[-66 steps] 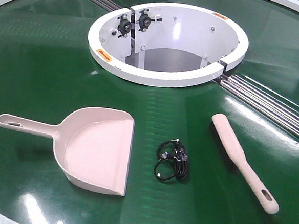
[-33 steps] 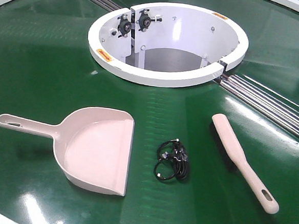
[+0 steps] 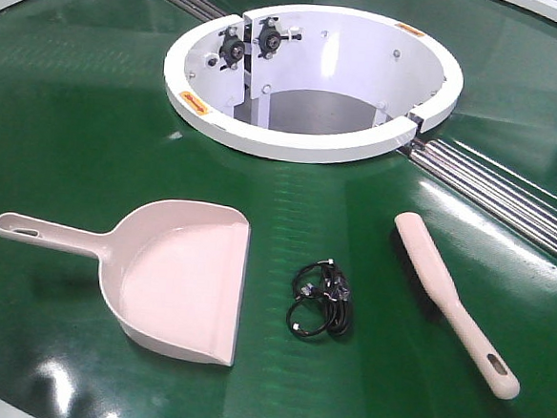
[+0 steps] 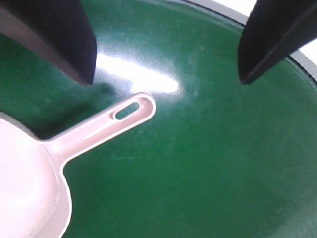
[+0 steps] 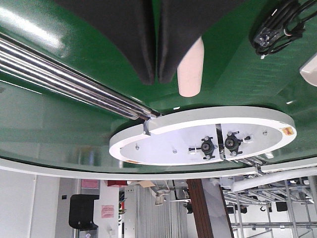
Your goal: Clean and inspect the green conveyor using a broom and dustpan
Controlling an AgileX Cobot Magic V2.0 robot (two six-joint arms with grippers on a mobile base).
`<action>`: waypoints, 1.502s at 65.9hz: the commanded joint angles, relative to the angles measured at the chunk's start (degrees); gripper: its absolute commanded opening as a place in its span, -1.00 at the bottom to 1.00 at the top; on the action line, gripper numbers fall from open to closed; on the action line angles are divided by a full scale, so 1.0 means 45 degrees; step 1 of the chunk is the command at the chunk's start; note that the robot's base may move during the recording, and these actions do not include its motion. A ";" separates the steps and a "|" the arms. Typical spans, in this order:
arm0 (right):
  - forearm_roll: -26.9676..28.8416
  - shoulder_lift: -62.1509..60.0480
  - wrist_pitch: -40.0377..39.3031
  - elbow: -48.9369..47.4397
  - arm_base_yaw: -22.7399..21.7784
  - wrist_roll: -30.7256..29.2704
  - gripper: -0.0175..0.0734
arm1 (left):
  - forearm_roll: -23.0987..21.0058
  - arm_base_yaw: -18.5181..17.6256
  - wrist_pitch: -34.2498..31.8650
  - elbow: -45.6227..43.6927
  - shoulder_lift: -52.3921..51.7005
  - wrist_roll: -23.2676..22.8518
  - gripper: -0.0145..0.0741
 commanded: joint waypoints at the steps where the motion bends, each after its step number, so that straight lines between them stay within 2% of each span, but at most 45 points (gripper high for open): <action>1: -0.0009 -0.0227 -0.0959 0.0268 -0.0006 -0.0027 -0.64 | -0.0296 -0.0051 -0.0946 -0.0689 0.0314 0.0069 0.54; 7: -0.0009 -0.0227 -0.0959 0.0268 -0.0006 -0.0027 -0.64 | -0.0571 -0.0063 -0.0791 -0.1014 0.0845 0.1139 0.51; 12: -0.0009 -0.0227 -0.0959 0.0268 -0.0006 -0.0027 -0.64 | -0.1421 -0.0108 -0.0276 -0.1417 0.1271 0.2649 0.49; 21: -0.0009 -0.0227 -0.0959 0.0268 -0.0006 -0.0027 -0.64 | -0.2147 -0.0650 0.0882 -0.2399 0.2389 0.3460 0.50; 33: -0.0009 -0.0227 -0.0959 0.0268 -0.0006 -0.0027 -0.64 | -0.2094 -0.1585 0.2083 -0.3449 0.4118 0.5197 0.52; 42: -0.0009 -0.0227 -0.0959 0.0268 -0.0006 -0.0027 -0.64 | -0.1055 -0.2177 0.2725 -0.3856 0.5173 0.6597 0.52; 46: -0.0009 -0.0227 -0.0959 0.0268 -0.0006 -0.0027 -0.64 | -0.0662 -0.2378 0.2771 -0.3932 0.5449 0.6786 0.52; 54: -0.0009 -0.0227 -0.0959 0.0268 -0.0006 -0.0027 -0.64 | -0.0680 -0.2474 0.2805 -0.3996 0.5960 0.6915 0.52; 71: -0.0009 -0.0227 -0.0959 0.0268 -0.0006 -0.0027 -0.64 | -0.0814 -0.2479 0.2947 -0.3996 0.6512 0.8827 0.52; 99: -0.0009 -0.0227 -0.0959 0.0268 -0.0006 -0.0027 -0.64 | -0.0686 -0.2479 0.2577 -0.3996 0.7805 0.9559 0.52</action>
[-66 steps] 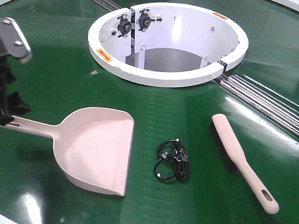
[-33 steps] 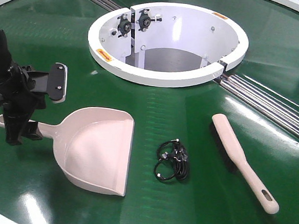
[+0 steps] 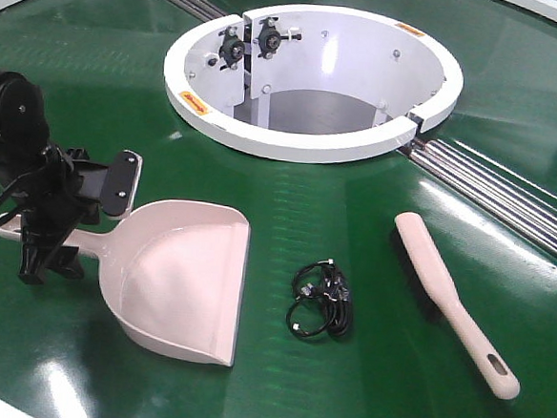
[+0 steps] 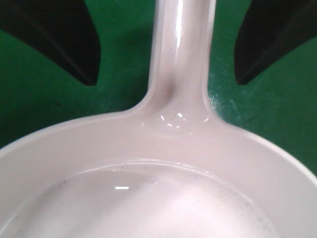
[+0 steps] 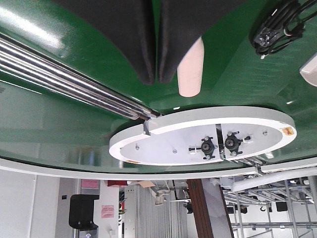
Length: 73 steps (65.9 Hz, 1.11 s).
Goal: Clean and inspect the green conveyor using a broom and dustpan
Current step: 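Grasp the pink dustpan handle with the left gripper and lift slightly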
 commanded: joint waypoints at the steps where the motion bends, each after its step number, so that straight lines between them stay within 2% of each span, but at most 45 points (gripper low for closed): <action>1: -0.0009 -0.0227 -0.0959 0.0268 -0.0006 -0.0027 -0.64 | -0.0104 -0.0113 -0.0220 -0.0382 -0.0284 0.0158 0.52; 13: -0.0009 -0.0227 -0.0959 0.0268 -0.0006 -0.0027 -0.64 | 0.0224 -0.0113 -0.0222 -0.0392 0.0102 0.0158 0.50; 20: -0.0009 -0.0227 -0.0959 0.0268 -0.0006 -0.0027 -0.64 | 0.0224 -0.0101 -0.0207 -0.0392 0.0200 0.0180 0.39; 25: -0.0009 -0.0227 -0.0959 0.0268 -0.0006 -0.0027 -0.64 | 0.0224 -0.0101 -0.0233 -0.0392 0.0209 0.0466 0.20; 30: -0.0009 -0.0227 -0.0959 0.0268 -0.0006 -0.0027 -0.64 | 0.0224 -0.0101 -0.0234 -0.0397 0.0209 0.0842 -0.08; 37: -0.0009 -0.0227 -0.0959 0.0268 -0.0006 -0.0027 -0.64 | 0.0212 -0.0117 -0.0167 -0.0397 0.0197 0.0880 -0.48; 42: -0.0009 -0.0227 -0.0959 0.0268 -0.0006 -0.0027 -0.64 | 0.0199 -0.0117 0.0066 -0.0461 0.0133 0.0880 -0.69; 51: -0.0009 -0.0227 -0.0959 0.0268 -0.0006 -0.0027 -0.64 | 0.0041 -0.0117 0.0627 -0.1262 -0.0151 0.0861 -0.69; 60: -0.0009 -0.0227 -0.0959 0.0268 -0.0006 -0.0027 -0.64 | -0.0971 -0.0191 0.0690 -0.2180 -0.0419 0.0693 -0.69; 73: -0.0009 -0.0227 -0.0959 0.0268 -0.0006 -0.0027 -0.64 | -0.0707 -0.0830 0.0843 -0.2316 -0.0332 0.0487 -0.69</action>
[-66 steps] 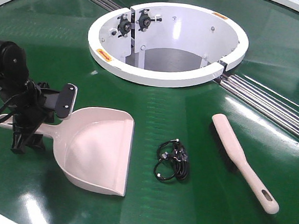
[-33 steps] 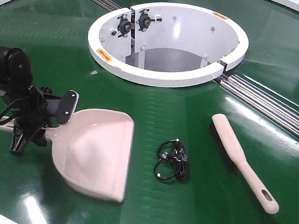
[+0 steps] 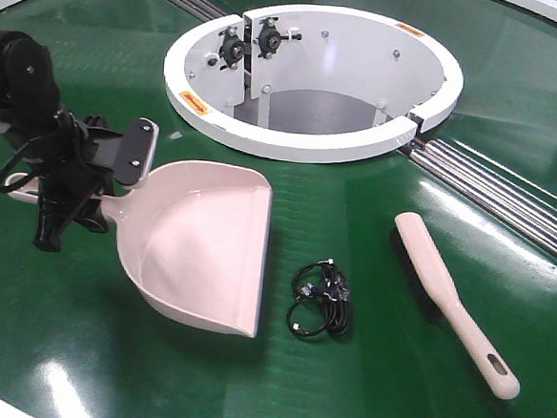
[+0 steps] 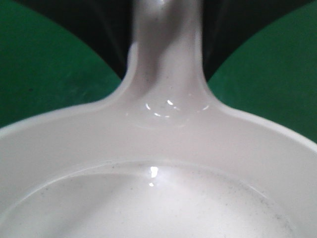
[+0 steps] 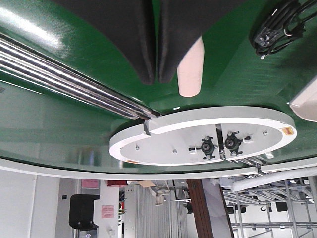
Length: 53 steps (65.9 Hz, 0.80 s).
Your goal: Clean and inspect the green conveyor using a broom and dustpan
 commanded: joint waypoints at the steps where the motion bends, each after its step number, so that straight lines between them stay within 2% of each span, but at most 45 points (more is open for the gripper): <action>1: -0.0009 -0.0227 -0.0959 0.0268 -0.0006 -0.0027 -0.64 | -0.0148 -0.0356 -0.0059 -0.0385 -0.0570 -0.0336 -0.69; 9: -0.0009 -0.0227 -0.0959 0.0268 -0.0006 -0.0027 -0.64 | 0.0740 -0.0619 0.0050 -0.0385 -0.0274 -0.1572 -0.69; 14: -0.0009 -0.0227 -0.0959 0.0268 -0.0006 -0.0027 -0.64 | 0.0924 -0.0636 0.0225 -0.0385 -0.0069 -0.1865 -0.69; 53: -0.0009 -0.0227 -0.0959 0.0268 -0.0006 -0.0027 -0.64 | 0.1493 -0.0737 0.0605 -0.0385 0.0419 -0.1921 -0.69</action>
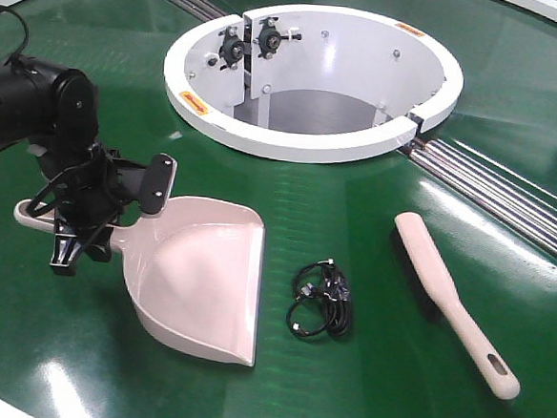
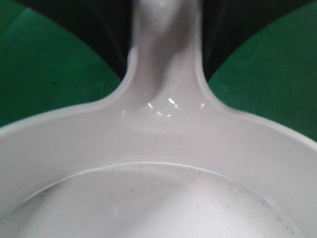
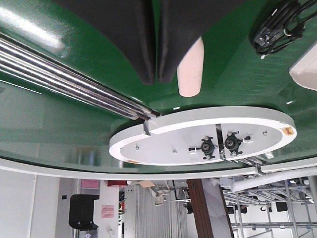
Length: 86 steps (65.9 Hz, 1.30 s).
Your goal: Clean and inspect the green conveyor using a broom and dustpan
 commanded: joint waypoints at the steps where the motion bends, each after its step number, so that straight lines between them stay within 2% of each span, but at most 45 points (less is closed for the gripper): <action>1: -0.0009 -0.0227 -0.0959 0.0268 -0.0006 -0.0027 -0.64 | 0.0076 -0.0079 -0.0018 -0.0385 -0.0625 -0.0074 -0.69; 86: -0.0052 -0.0227 -0.1123 0.0240 -0.0006 -0.0113 -0.64 | 0.0063 -0.0067 0.0023 -0.0385 -0.0625 -0.0074 -0.69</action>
